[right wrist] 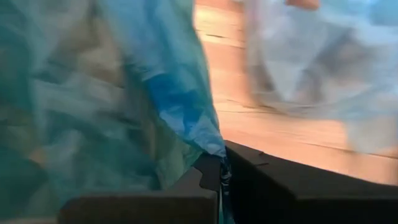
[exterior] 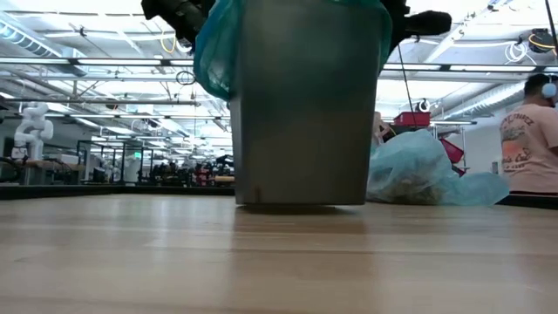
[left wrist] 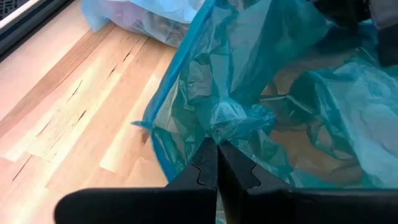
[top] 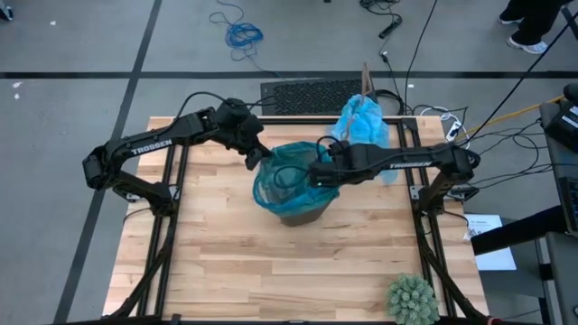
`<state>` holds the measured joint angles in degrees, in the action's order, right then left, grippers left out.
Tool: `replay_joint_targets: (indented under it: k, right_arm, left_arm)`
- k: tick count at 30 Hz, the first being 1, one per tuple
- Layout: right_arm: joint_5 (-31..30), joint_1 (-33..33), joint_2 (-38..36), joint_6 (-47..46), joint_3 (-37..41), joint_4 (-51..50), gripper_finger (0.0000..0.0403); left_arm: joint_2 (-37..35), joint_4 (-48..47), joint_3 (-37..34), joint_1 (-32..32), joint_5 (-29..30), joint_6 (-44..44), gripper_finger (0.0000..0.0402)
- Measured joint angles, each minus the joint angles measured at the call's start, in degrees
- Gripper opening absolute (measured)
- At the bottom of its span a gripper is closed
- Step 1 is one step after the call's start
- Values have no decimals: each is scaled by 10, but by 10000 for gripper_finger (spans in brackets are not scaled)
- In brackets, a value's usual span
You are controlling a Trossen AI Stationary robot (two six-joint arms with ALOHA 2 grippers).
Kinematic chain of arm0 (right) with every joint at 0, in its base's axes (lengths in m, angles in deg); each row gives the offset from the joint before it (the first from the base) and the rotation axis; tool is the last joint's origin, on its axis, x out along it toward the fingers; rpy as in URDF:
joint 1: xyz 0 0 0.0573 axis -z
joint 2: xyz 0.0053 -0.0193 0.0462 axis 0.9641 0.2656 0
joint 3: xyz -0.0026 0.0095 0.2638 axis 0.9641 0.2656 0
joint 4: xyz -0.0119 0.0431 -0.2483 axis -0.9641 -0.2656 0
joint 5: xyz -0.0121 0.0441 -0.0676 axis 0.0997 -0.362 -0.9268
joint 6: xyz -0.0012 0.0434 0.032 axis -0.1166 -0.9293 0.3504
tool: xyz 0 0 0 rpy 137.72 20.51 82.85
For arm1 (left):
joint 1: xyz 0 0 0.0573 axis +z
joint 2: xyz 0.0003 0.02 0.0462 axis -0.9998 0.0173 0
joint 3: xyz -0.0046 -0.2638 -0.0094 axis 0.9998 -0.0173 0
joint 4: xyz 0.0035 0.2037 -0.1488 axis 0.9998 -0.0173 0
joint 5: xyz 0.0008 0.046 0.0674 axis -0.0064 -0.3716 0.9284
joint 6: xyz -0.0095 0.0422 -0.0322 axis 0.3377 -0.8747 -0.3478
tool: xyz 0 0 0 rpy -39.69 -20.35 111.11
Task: Place trash/remove bag and relplace
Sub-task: Insert the dark blue trash bag into the trash bin
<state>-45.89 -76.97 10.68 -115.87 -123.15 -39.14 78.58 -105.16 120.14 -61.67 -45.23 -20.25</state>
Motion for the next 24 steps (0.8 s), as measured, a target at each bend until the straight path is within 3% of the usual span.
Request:
replay_joint_targets:
  k: [6,15,19,24]
  right_arm:
    - [9,0,-33,-1,53,92,0]
    - [-8,10,-110,1,60,87,9]
    - [-2,17,-149,14,60,86,46]
    - [-3,23,-192,54,60,114,126]
  left_arm:
    - [0,0,0,0,0,-1,3]
    - [0,0,0,0,0,-1,3]
    - [0,0,0,0,0,-1,3]
    - [0,0,0,0,0,-1,3]
